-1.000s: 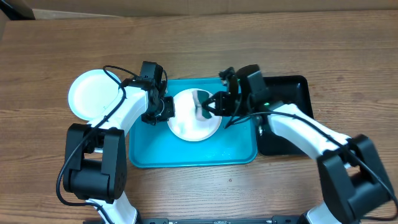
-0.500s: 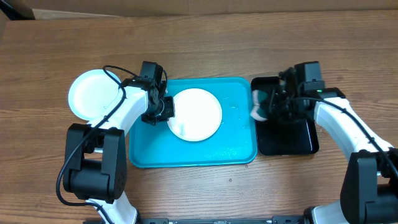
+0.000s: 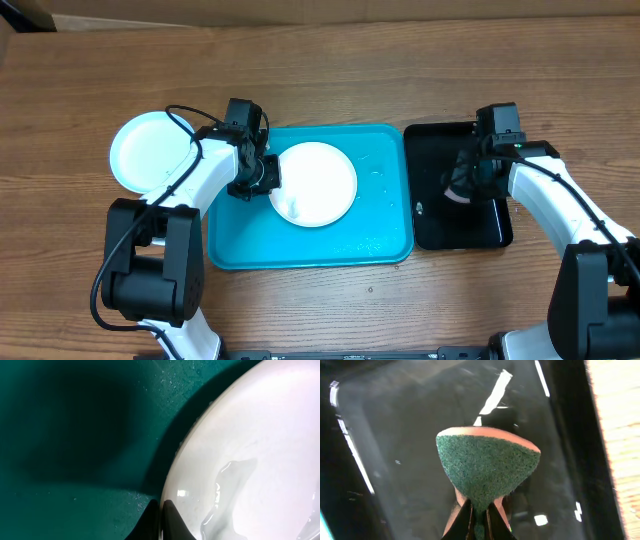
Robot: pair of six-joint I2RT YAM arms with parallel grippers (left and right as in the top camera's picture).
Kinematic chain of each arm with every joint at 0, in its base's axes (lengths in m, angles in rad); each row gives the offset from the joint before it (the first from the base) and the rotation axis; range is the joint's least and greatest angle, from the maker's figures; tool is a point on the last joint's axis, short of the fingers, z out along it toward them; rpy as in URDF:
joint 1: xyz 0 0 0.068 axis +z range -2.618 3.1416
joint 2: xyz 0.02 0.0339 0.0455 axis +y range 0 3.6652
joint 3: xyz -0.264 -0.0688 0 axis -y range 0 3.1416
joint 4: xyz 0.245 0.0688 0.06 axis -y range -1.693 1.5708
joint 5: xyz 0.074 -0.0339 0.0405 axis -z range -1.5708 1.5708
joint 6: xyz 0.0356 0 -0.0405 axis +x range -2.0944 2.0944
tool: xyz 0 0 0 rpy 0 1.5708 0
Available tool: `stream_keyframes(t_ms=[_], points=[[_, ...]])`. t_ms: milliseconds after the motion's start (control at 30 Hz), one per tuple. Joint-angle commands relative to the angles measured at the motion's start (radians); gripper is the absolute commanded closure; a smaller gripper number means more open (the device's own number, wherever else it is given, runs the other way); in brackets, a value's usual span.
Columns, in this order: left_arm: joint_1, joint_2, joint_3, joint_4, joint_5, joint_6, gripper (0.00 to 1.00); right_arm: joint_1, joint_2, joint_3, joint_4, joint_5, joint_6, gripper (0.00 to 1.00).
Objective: Clean dirty plates on tray and stack at the side
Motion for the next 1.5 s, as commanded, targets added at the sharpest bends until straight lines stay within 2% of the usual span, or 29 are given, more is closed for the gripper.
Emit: stream_keyframes(t_ms=[0,200,433,467,533,567,600,833,1033,1100,1133,1433,1467], points=[[-0.005,0.020,-0.004,0.001,0.008,0.000,0.95,0.002,-0.034,0.012,-0.014,0.048,-0.007,0.96],[-0.005,0.020,-0.004,0.002,0.008,0.000,0.95,0.019,-0.034,0.011,-0.041,0.048,-0.007,0.96],[-0.005,0.020,-0.004,0.001,0.008,0.000,0.95,0.030,-0.034,0.011,-0.066,0.048,-0.007,0.90],[-0.005,0.020,-0.004,0.001,0.008,0.000,0.95,0.030,-0.034,0.011,-0.072,0.048,-0.007,0.81],[-0.005,0.020,-0.004,0.002,0.008,0.000,0.95,0.030,-0.034,0.011,-0.080,0.048,-0.007,0.42],[-0.005,0.020,-0.004,0.002,0.008,0.000,0.94,0.030,-0.034,0.011,-0.080,0.048,-0.007,0.29],[-0.005,0.020,-0.004,0.004,0.008,0.000,0.92,0.030,-0.034,0.011,-0.076,0.049,-0.010,0.25],[-0.005,0.020,-0.004,0.008,0.005,0.000,0.84,-0.004,-0.034,0.130,-0.108,0.048,-0.006,0.23],[-0.005,0.020,-0.004,0.009,0.003,0.000,0.75,-0.098,-0.034,0.249,-0.120,0.049,-0.006,0.21],[-0.005,0.022,-0.004,0.010,0.003,0.000,0.73,-0.137,-0.034,0.248,-0.114,0.049,-0.006,0.11],[-0.005,0.025,-0.004,0.011,0.003,0.000,0.73,-0.150,-0.034,0.245,-0.116,0.049,-0.006,0.00],[-0.005,0.042,-0.004,0.023,0.008,-0.007,0.78,-0.185,-0.034,0.239,-0.128,0.048,-0.007,0.00],[-0.005,0.042,-0.004,0.023,0.008,-0.007,0.81,-0.185,-0.034,0.239,-0.128,0.049,-0.007,0.00]])
